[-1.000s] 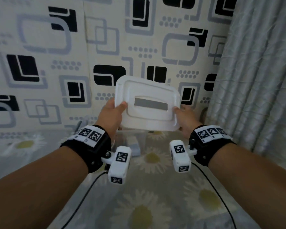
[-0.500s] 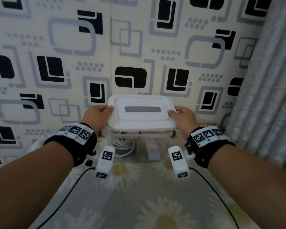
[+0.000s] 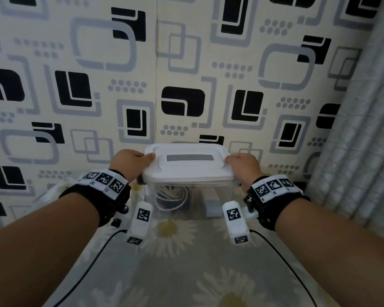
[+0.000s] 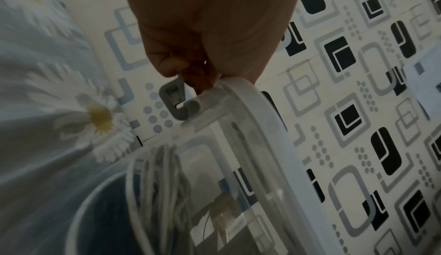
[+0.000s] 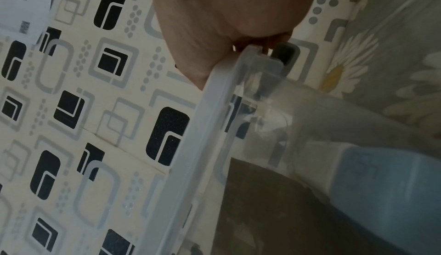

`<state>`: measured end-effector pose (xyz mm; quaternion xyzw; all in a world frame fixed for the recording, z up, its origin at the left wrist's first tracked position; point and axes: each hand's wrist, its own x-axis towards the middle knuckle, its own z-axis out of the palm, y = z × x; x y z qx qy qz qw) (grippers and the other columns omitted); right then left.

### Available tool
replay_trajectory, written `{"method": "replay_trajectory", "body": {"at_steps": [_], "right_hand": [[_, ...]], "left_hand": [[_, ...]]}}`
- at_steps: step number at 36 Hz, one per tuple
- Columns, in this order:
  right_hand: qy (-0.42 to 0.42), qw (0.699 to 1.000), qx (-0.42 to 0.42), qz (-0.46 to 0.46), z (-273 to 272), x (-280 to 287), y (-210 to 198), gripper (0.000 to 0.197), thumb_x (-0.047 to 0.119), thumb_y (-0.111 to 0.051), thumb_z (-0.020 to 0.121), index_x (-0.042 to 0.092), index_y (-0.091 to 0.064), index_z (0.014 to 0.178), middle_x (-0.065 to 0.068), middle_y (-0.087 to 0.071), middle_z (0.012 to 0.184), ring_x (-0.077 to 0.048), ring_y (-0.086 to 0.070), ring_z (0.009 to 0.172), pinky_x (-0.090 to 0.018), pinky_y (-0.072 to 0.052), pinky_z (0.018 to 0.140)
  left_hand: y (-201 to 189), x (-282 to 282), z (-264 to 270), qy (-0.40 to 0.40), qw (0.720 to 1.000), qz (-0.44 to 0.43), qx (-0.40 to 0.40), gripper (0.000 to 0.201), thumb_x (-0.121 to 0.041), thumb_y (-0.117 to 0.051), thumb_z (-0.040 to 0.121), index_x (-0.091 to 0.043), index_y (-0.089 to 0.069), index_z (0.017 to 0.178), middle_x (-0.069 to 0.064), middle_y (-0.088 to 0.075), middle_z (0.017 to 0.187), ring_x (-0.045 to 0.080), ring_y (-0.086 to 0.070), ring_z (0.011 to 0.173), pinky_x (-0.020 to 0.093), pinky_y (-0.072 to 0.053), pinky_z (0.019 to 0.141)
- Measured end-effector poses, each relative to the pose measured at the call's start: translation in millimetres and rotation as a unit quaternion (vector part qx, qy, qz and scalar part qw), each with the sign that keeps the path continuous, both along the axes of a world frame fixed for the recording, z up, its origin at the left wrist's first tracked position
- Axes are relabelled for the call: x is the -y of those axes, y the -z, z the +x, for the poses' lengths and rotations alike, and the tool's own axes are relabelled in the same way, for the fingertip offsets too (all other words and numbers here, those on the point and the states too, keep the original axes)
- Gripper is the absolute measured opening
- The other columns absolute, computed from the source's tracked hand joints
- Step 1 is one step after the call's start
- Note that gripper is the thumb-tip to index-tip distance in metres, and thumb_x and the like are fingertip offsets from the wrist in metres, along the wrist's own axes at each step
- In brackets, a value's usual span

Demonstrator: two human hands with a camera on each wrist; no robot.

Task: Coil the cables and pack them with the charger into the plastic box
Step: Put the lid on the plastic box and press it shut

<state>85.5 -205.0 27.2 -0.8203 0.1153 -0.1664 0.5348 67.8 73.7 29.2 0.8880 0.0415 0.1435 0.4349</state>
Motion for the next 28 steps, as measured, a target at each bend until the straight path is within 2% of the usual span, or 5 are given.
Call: {"method": "replay_trajectory", "body": {"at_steps": [11,15,20,25,28], "right_hand": [[-0.019,0.998,-0.035,-0.045,-0.3,2.6,0.4,0.033,0.015,-0.056,0.083,-0.016,-0.062,0.093,-0.015,-0.055,0.080,-0.027,-0.053,0.076,-0.037,-0.045,0.067],[-0.025,0.995,-0.060,-0.078,-2.4,2.9,-3.7,0.019,0.015,-0.054,0.087,-0.002,-0.063,0.087,-0.015,-0.057,0.084,-0.029,-0.057,0.084,-0.045,-0.053,0.080],[-0.040,0.995,-0.043,-0.078,-2.9,6.7,-2.9,0.040,0.012,-0.053,0.089,0.013,-0.059,0.129,-0.008,-0.057,0.130,-0.029,-0.056,0.114,-0.044,-0.050,0.097],[-0.048,0.995,-0.035,-0.079,-5.7,6.4,-3.4,0.036,0.012,-0.053,0.091,0.015,-0.061,0.126,-0.007,-0.058,0.129,-0.026,-0.058,0.108,-0.036,-0.053,0.084],[-0.050,0.995,-0.036,-0.084,-6.7,6.1,-3.4,0.038,0.011,-0.052,0.091,0.014,-0.060,0.128,-0.006,-0.058,0.128,-0.023,-0.056,0.099,-0.031,-0.051,0.070]], "left_hand": [[-2.0,0.3,5.2,-0.002,0.995,0.087,-0.045,0.048,-0.044,-0.052,0.094,-0.007,-0.065,0.065,0.009,-0.063,0.058,0.022,-0.054,0.060,0.029,-0.043,0.064],[-3.3,0.3,6.1,-0.002,0.993,0.102,-0.054,0.052,-0.044,-0.054,0.092,-0.006,-0.059,0.057,0.010,-0.063,0.059,0.023,-0.054,0.059,0.031,-0.045,0.068],[-5.0,2.8,7.0,-0.002,0.987,0.144,-0.070,0.056,-0.048,-0.051,0.093,-0.003,-0.056,0.061,0.014,-0.062,0.066,0.026,-0.056,0.067,0.034,-0.046,0.075],[-5.7,3.9,5.4,-0.003,0.986,0.153,-0.071,0.055,-0.046,-0.050,0.095,0.000,-0.061,0.067,0.014,-0.064,0.068,0.027,-0.057,0.068,0.034,-0.046,0.075],[-3.7,2.7,5.2,0.011,0.990,0.132,-0.052,0.043,-0.044,-0.054,0.094,-0.005,-0.072,0.092,0.008,-0.066,0.074,0.027,-0.060,0.076,0.033,-0.048,0.079]]}}
